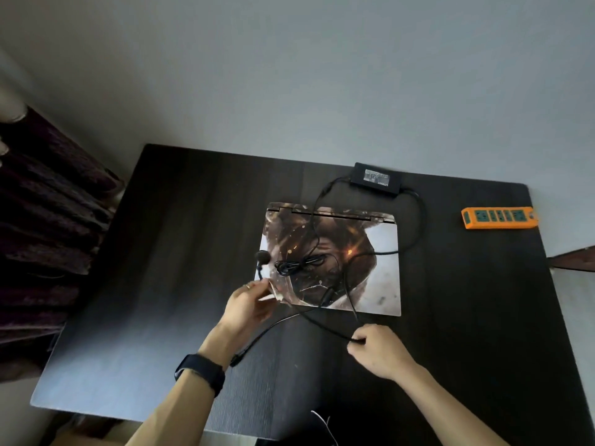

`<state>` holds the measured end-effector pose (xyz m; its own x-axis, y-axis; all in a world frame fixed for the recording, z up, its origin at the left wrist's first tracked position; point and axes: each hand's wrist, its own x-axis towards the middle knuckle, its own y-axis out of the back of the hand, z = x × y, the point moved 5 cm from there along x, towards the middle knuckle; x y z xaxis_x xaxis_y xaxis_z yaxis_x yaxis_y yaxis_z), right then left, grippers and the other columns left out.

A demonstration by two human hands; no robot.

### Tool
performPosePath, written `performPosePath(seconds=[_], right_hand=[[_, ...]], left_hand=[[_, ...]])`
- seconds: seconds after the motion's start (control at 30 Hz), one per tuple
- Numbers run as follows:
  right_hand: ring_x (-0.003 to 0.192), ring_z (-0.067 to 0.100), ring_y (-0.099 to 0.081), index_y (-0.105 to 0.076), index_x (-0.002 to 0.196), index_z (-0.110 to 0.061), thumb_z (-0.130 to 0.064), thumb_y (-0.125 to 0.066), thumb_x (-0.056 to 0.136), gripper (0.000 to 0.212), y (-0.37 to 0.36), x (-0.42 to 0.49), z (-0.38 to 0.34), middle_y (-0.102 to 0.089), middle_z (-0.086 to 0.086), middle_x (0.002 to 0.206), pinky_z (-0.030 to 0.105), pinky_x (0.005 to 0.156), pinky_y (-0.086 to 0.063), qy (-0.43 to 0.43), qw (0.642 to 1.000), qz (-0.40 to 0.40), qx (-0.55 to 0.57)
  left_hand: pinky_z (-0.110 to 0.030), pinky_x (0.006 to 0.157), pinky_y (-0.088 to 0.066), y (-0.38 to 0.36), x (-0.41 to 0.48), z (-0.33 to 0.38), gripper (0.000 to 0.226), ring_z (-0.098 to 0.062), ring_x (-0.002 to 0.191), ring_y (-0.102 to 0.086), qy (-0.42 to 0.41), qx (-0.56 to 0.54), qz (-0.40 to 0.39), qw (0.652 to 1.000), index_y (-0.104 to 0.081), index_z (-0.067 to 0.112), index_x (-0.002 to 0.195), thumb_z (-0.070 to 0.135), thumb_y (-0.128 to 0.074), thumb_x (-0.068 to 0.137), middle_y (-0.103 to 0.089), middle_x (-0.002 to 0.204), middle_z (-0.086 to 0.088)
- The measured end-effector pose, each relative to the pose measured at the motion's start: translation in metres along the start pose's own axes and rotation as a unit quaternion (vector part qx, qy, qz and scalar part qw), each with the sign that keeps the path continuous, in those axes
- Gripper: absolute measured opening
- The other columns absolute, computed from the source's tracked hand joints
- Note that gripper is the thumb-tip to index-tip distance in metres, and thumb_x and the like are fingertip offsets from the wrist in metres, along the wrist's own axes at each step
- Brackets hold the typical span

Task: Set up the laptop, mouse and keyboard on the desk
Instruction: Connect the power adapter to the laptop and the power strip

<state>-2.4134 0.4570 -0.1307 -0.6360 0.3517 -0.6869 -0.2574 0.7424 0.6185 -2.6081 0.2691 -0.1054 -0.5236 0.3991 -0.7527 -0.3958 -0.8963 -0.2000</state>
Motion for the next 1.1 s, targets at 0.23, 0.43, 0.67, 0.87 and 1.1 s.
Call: performPosePath(seconds=[0.23, 0.43, 0.67, 0.87, 1.1], right_hand=[[0.057, 0.010, -0.065, -0.073, 0.076, -0.020, -0.033, -0.061, 0.092, 0.024, 0.024, -0.025, 0.051, -0.070, -0.002, 0.064, 0.029, 0.058, -0.050, -0.114, 0.985, 0.068, 0.107], [0.067, 0.016, -0.067, -0.070, 0.101, -0.019, -0.027, -0.060, 0.098, 0.013, 0.057, -0.063, 0.137, -0.070, 0.001, 0.077, 0.028, 0.060, -0.048, -0.234, 0.928, 0.209, 0.201], [0.072, 0.019, -0.057, -0.062, 0.105, -0.018, -0.036, -0.040, 0.105, 0.029, 0.084, -0.099, 0.252, -0.063, 0.003, 0.083, 0.037, 0.072, -0.043, -0.296, 0.911, 0.250, 0.141], [0.131, 0.034, -0.046, -0.032, 0.149, -0.034, -0.013, -0.062, 0.088, 0.070, 0.062, -0.092, 0.300, -0.027, 0.012, 0.156, 0.047, 0.105, -0.046, -0.275, 0.960, 0.019, -0.049], [0.149, 0.040, -0.010, -0.023, 0.154, -0.015, -0.022, -0.062, 0.089, 0.076, 0.065, -0.066, 0.285, 0.018, 0.015, 0.164, 0.059, 0.117, -0.026, -0.215, 0.949, -0.126, -0.191]], left_hand=[[-0.024, 0.058, -0.051, -0.046, 0.009, 0.025, 0.018, -0.013, 0.068, -0.067, -0.043, 0.053, -0.004, 0.998, -0.065, 0.009, 0.090, 0.020, -0.054, 0.100, -0.074, 0.085, -0.004], [-0.021, 0.052, -0.040, -0.132, 0.010, -0.026, 0.022, -0.007, 0.060, -0.065, -0.001, 0.286, -0.152, 0.946, -0.065, 0.010, 0.097, 0.030, -0.057, 0.098, -0.076, 0.079, 0.004], [-0.034, 0.086, -0.053, -0.180, 0.021, -0.098, 0.023, -0.025, 0.099, -0.066, -0.014, 0.607, -0.118, 0.786, -0.064, 0.026, 0.100, 0.038, -0.053, 0.083, -0.067, 0.108, -0.001], [-0.050, 0.094, -0.044, -0.141, 0.041, -0.073, 0.052, -0.035, 0.120, -0.046, -0.134, 0.689, 0.156, 0.695, -0.040, 0.006, 0.130, 0.031, -0.057, 0.088, -0.045, 0.124, -0.014], [-0.047, 0.092, -0.045, -0.121, 0.052, -0.068, 0.036, -0.037, 0.118, -0.052, -0.090, 0.748, 0.126, 0.645, -0.051, 0.012, 0.123, 0.035, -0.052, 0.096, -0.059, 0.124, -0.015]])
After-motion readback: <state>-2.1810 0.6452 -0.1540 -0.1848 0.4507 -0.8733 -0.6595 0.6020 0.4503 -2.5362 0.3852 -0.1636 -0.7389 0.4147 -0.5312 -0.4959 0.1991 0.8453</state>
